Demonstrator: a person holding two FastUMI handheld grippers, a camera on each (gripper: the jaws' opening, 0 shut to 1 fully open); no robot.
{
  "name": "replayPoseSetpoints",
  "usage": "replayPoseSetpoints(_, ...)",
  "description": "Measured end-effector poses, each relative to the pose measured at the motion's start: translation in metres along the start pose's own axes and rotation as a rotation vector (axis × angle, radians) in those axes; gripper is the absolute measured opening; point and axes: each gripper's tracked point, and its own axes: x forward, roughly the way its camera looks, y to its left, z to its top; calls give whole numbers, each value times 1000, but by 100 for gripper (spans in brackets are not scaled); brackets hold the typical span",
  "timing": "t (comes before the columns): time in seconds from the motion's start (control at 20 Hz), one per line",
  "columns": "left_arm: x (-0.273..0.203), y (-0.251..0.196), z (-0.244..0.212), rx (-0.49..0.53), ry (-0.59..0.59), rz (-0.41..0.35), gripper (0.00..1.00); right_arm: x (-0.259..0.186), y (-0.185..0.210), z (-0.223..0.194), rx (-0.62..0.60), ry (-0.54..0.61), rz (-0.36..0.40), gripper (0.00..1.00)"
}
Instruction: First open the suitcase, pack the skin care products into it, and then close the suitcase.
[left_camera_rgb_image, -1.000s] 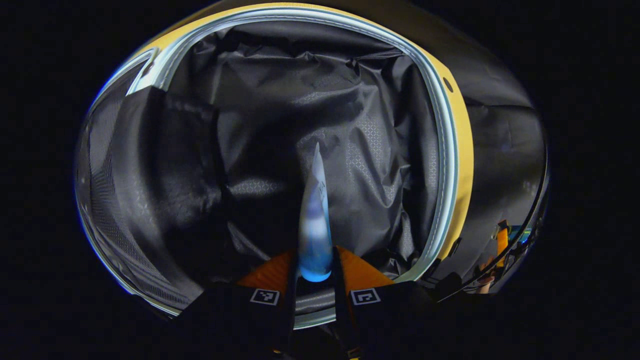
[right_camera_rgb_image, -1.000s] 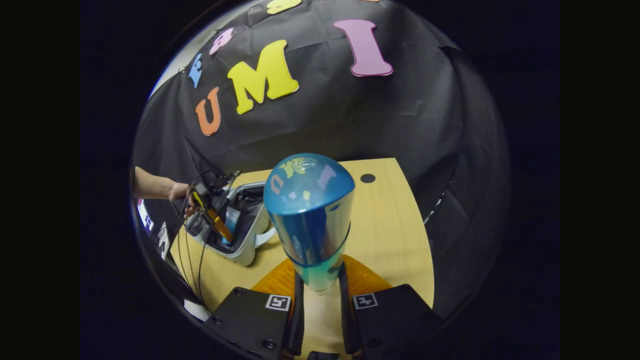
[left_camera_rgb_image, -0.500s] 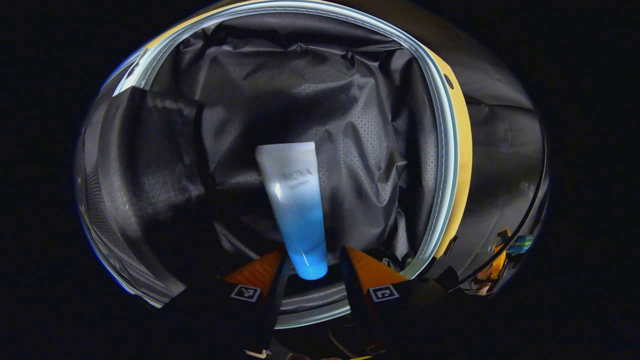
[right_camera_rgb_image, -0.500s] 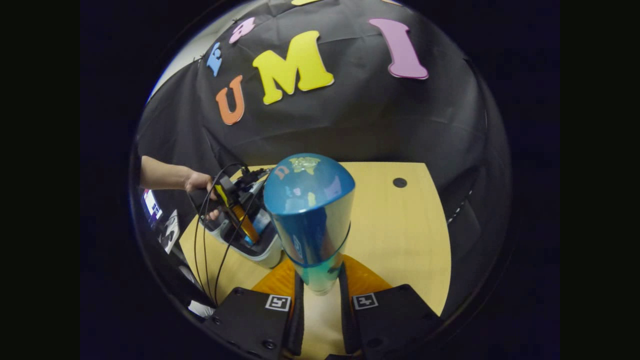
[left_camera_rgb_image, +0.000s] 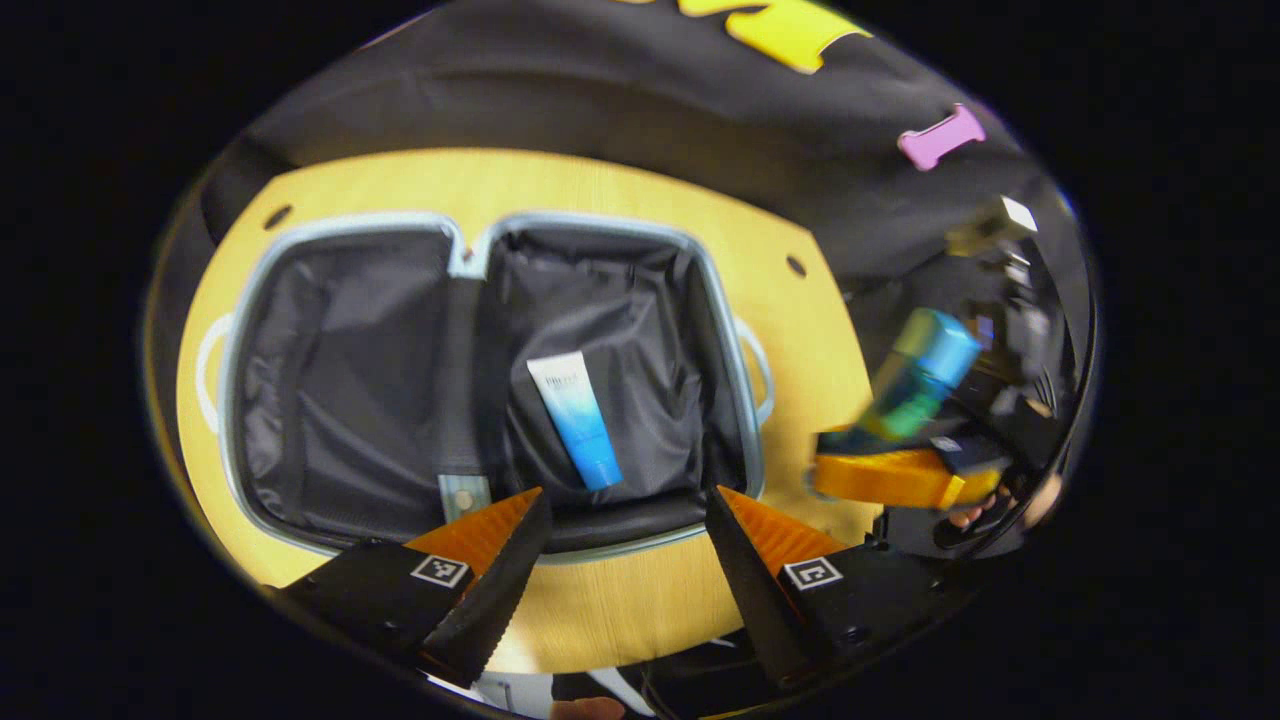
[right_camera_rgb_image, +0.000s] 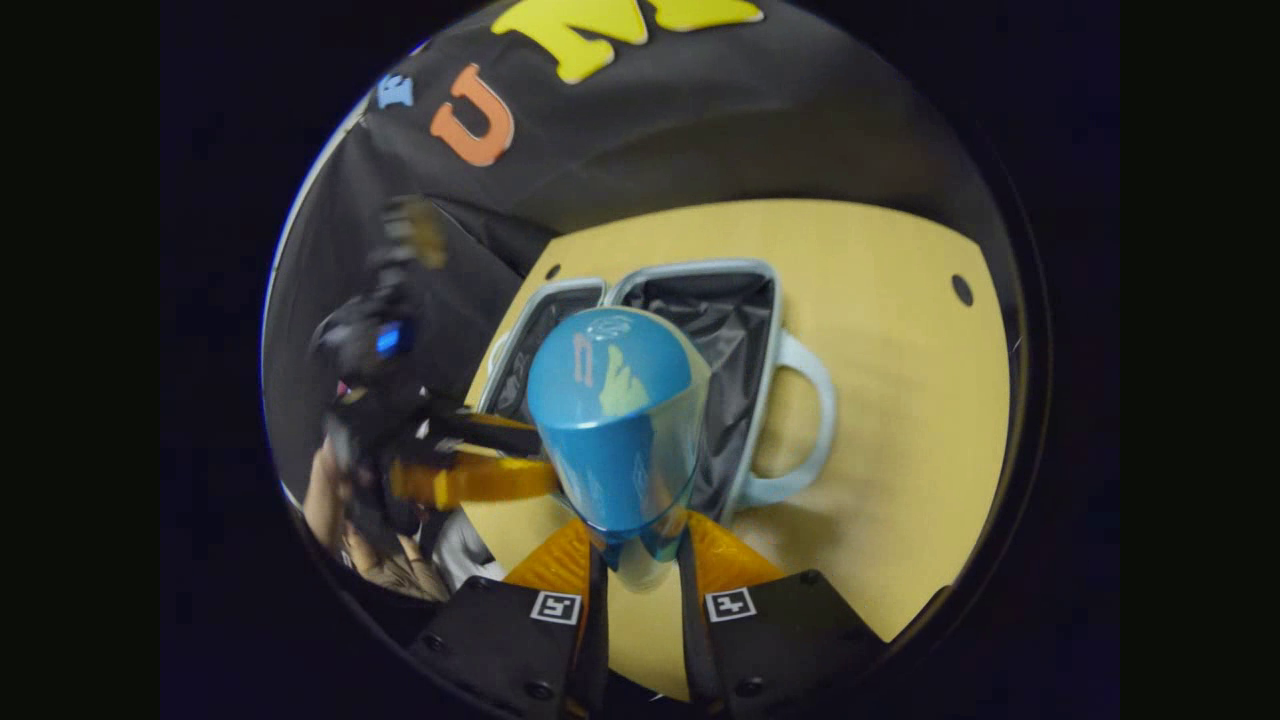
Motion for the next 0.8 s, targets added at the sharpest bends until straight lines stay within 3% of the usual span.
replayPoseSetpoints(0.15, -51, 0, 1, 19, -198, 103, 98, 41, -13, -3, 21, 139, -111, 28)
replayPoseSetpoints(0.25, -75, -3, -12, -12, -284, 114, 98, 68, -20, -8, 93, 217, -158, 28)
replayPoseSetpoints(0.45, -102, 1, -58, -101, -328, 93, 98, 106, -41, -14, 256, 332, -258, 28)
replayPoseSetpoints(0.65, -135, 36, -85, -154, -357, 138, 99, 126, -50, -18, 262, 353, -348, 28)
replayPoseSetpoints(0.8, -155, 59, -78, -182, -407, 176, 98, 128, -49, -18, 244, 344, -375, 28)
